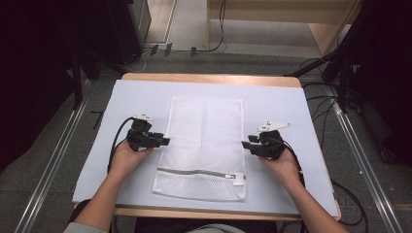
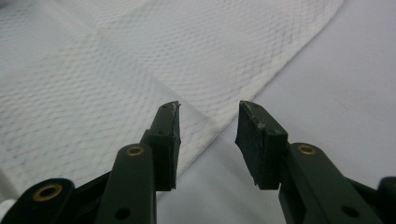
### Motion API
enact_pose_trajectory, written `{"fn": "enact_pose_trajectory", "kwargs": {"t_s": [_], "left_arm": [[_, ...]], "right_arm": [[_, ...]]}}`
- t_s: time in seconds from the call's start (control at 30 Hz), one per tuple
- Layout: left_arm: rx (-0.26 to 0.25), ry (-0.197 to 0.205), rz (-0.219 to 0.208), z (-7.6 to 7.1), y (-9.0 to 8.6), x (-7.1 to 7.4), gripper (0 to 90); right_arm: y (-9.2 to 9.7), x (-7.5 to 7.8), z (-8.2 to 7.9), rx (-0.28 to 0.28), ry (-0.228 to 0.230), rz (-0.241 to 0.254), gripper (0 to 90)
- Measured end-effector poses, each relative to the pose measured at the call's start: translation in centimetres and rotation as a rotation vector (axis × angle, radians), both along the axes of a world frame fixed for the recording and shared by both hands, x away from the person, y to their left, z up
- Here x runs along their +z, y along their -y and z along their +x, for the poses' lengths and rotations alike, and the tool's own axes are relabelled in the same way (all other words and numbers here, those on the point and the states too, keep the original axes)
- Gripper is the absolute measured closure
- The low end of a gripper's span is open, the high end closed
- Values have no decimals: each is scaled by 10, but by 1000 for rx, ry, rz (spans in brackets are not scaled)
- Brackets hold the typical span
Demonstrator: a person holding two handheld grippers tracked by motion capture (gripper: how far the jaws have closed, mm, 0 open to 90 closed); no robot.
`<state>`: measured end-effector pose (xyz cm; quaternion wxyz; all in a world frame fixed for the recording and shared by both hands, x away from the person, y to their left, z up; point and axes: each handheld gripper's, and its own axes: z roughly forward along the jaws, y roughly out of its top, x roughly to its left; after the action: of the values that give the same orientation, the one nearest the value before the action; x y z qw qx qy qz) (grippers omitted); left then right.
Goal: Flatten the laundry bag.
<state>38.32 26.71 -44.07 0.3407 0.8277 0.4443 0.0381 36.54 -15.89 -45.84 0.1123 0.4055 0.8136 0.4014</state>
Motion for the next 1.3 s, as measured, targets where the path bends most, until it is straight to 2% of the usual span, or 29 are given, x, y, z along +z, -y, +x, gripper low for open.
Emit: {"fn": "enact_pose_trajectory", "kwargs": {"t_s": [0.2, 0.3, 0.33, 0.4, 0.5, 0.57, 0.67, 0.73, 0.83, 0.93, 1.07, 1.17, 1.2, 1.23, 1.3], "left_arm": [[-2, 1, 20, 2, 1, -5, 562], [-13, -21, 31, 3, 5, -8, 577], [-18, -7, 36, 2, 6, -9, 575], [-20, -10, 40, 2, 7, -9, 596], [-6, -19, 25, 2, 8, -10, 653], [-5, -41, 13, 3, 8, -10, 688], [-2, -38, 18, 2, 10, -10, 746], [7, -39, 27, 3, 11, -10, 793], [18, -61, 17, 4, 12, -11, 878], [25, -74, 14, 7, 12, -11, 894], [34, -49, 23, 12, 15, -9, 895], [57, -44, 2, 19, 15, -7, 894], [66, -30, -1, 21, 15, -6, 894], [67, -21, -3, 23, 15, -6, 894], [69, -21, 9, 28, 15, -6, 893]], "right_arm": [[-9, -6, 8, -5, -5, 24, 611], [-12, -9, 8, 6, -19, -16, 604], [-13, -10, 8, 4, -30, -20, 604], [-15, -12, 9, 4, -36, -27, 603], [-19, -15, 10, 11, -39, -50, 609], [-23, -16, 9, 10, -23, -67, 618], [-26, -16, 6, -10, -6, -95, 674], [-26, -15, 6, -14, -7, -104, 740], [-26, -15, 9, -9, -9, -104, 874], [-27, -14, 11, -10, -31, -95, 900], [-27, -12, 16, -21, -27, -97, 900], [-26, -9, 25, -39, -21, -74, 900], [-26, -9, 28, -40, -12, -62, 900], [-27, -9, 32, -48, -29, -64, 900], [-28, -10, 38, -55, -34, -65, 900]]}}
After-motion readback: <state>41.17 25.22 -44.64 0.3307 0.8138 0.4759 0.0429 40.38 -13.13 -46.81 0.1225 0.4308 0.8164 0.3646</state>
